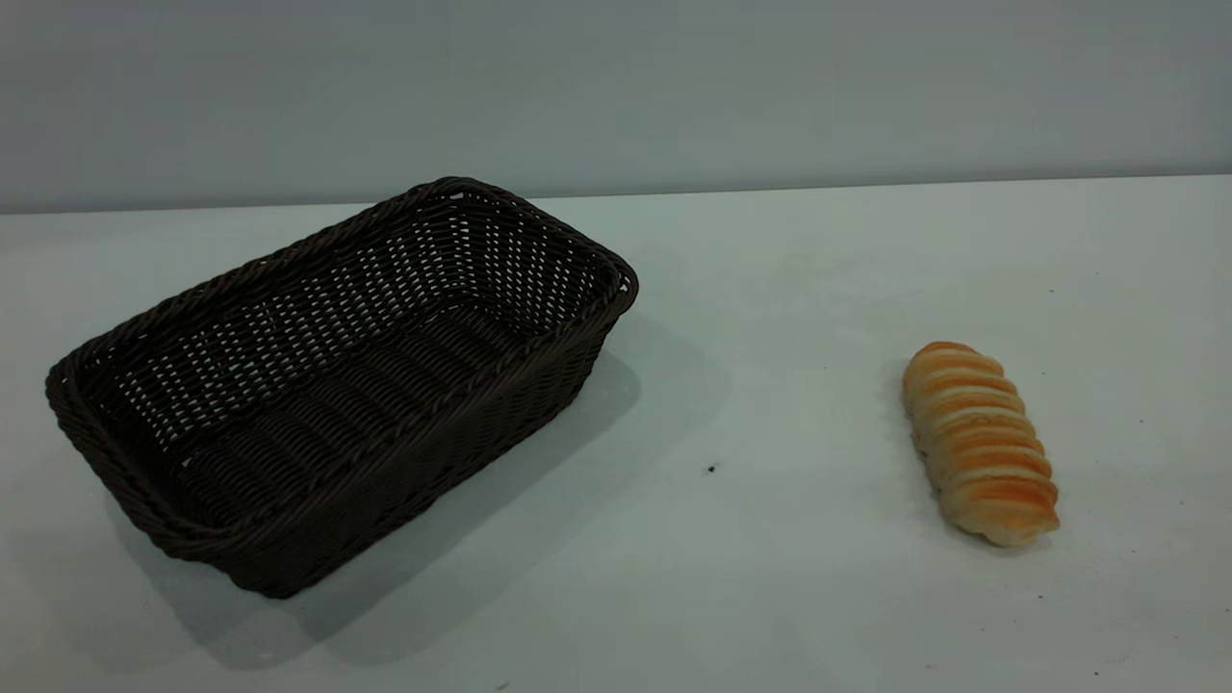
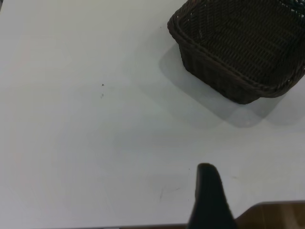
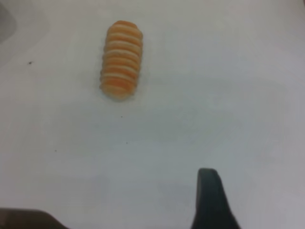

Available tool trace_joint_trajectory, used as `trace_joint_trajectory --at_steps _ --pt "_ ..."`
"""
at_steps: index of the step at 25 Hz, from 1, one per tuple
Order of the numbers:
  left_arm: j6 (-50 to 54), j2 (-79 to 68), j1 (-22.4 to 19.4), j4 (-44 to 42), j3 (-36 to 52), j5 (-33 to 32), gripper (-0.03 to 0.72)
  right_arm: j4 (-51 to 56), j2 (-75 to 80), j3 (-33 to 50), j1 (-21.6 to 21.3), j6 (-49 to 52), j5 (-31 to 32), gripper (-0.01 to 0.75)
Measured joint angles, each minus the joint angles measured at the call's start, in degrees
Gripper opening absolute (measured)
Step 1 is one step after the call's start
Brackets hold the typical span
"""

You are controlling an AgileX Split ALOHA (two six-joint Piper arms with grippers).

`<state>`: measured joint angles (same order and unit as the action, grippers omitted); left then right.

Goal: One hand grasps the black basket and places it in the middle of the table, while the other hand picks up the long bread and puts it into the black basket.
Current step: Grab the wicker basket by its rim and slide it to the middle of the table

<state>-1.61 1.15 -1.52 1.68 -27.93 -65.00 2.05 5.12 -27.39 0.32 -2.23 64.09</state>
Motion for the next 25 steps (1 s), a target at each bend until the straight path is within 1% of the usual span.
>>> trace_joint_trajectory --at_steps 5,15,18,20,21,23,25 --pt "0.00 0.00 0.46 0.00 0.00 0.00 0.559 0.00 0.00 0.00 0.00 0.00 0.00 0.455" --pt "0.00 0.00 8.35 0.00 0.00 0.00 0.559 0.00 0.00 0.00 0.00 0.00 0.00 0.455" --pt "0.29 0.00 9.59 0.00 0.00 0.00 0.559 0.20 0.00 0.00 0.00 -0.11 0.00 0.455" --pt "2.22 -0.23 9.82 0.00 0.00 0.00 0.559 1.24 0.00 0.00 0.00 -0.04 0.00 0.455" --pt "3.95 -0.75 9.82 -0.05 -0.05 0.11 0.559 1.97 0.00 0.00 0.25 0.00 0.00 0.455" --pt "7.65 -2.80 9.82 -0.31 -0.65 1.56 0.559 2.73 0.00 0.00 2.04 0.14 -0.17 0.455" --pt "11.64 -6.16 9.94 -0.69 -1.47 5.37 0.559 2.89 0.75 -0.45 4.49 0.75 -1.52 0.455"
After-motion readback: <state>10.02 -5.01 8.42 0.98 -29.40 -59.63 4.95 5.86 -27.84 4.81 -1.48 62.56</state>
